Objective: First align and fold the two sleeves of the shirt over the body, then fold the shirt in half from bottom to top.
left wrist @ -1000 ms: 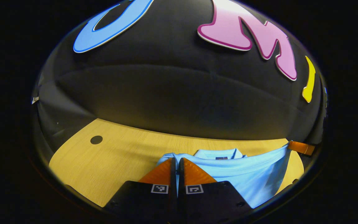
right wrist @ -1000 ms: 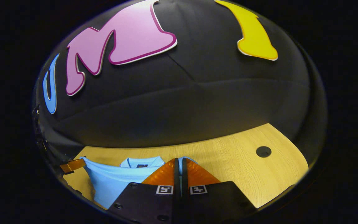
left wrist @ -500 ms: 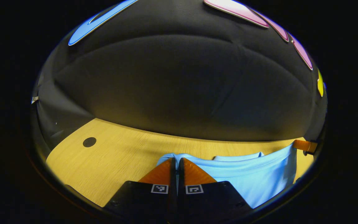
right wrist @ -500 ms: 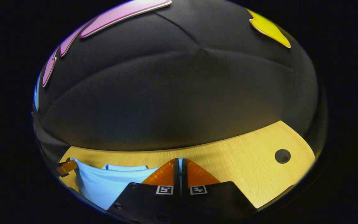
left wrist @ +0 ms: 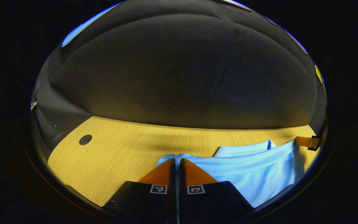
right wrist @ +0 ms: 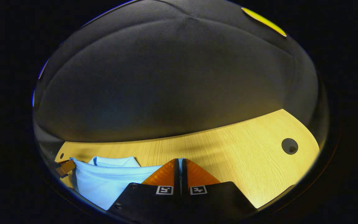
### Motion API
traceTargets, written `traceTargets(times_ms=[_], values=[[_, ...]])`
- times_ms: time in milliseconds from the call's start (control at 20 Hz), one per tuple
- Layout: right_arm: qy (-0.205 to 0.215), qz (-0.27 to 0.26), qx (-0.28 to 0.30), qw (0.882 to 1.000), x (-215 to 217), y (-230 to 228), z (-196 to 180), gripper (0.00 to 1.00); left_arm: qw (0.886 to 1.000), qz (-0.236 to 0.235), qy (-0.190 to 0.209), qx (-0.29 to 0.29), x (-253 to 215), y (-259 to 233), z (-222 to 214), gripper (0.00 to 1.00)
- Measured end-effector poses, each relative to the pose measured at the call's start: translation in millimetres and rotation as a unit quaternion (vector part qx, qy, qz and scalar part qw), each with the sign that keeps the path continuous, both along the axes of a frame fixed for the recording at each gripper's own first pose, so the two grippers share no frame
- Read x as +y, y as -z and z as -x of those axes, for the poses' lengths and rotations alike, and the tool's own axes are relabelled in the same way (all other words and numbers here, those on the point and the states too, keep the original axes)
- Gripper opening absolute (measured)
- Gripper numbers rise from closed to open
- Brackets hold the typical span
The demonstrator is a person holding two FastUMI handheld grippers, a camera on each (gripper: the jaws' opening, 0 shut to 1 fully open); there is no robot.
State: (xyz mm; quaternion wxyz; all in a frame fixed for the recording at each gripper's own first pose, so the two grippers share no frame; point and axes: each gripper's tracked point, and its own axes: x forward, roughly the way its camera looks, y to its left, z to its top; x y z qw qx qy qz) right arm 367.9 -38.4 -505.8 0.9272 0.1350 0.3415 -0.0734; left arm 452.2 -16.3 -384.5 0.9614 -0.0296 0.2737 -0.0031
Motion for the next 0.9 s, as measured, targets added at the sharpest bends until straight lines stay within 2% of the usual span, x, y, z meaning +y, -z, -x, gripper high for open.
traceTargets(times_ms=[50,100,150,200,300,400,500,550,600,700,750,850,900], values=[[-0.001,0.002,0.004,1.000,-1.1,2.0,1.0,0.00,1.000,-0.002,0.006,0.008,-1.5,4.0,1.6,0.11],[-0.002,0.003,0.007,1.000,-1.2,3.7,2.7,0.05,1.000,-0.001,0.009,0.009,-2.5,5.1,1.5,0.16],[0.002,0.005,0.008,1.000,-2.2,3.4,1.8,0.05,1.000,0.001,0.016,0.008,-5.2,3.8,0.0,0.20],[0.006,0.004,0.006,1.000,-2.0,4.2,-0.8,0.05,1.000,-0.002,0.019,0.010,-5.5,5.9,-0.2,0.28],[0.016,0.005,0.010,1.000,-4.3,5.2,1.3,0.05,1.000,-0.005,0.018,0.012,-3.7,6.2,0.4,0.31],[0.024,0.001,0.016,1.000,-5.3,6.3,2.1,0.07,1.000,-0.005,0.019,0.013,-4.3,6.2,0.9,0.50],[0.031,-0.004,0.019,0.999,-8.9,6.3,4.2,0.19,1.000,-0.008,0.024,0.017,-5.1,7.2,1.5,0.65],[0.033,-0.007,0.019,0.999,-8.7,4.1,3.8,0.17,0.999,-0.010,0.026,0.018,-5.1,7.2,2.0,0.71],[0.033,-0.010,0.018,0.999,-7.6,3.3,3.1,0.26,0.999,-0.013,0.028,0.019,-5.1,7.2,2.5,0.76],[0.035,-0.003,0.020,0.999,-10.2,4.5,3.0,0.50,0.999,-0.018,0.026,0.020,-3.8,8.2,2.4,0.79],[0.036,0.002,0.022,0.999,-11.9,4.2,4.6,0.60,0.999,-0.021,0.024,0.021,-2.9,6.6,3.1,0.86],[0.034,-0.003,0.018,0.999,-11.9,0.5,5.0,0.73,0.999,-0.028,0.013,0.010,1.0,2.0,1.3,0.88],[0.030,-0.004,0.009,0.999,-12.6,-4.8,3.0,0.76,0.999,-0.030,0.010,0.003,3.9,-5.4,1.1,0.92]])
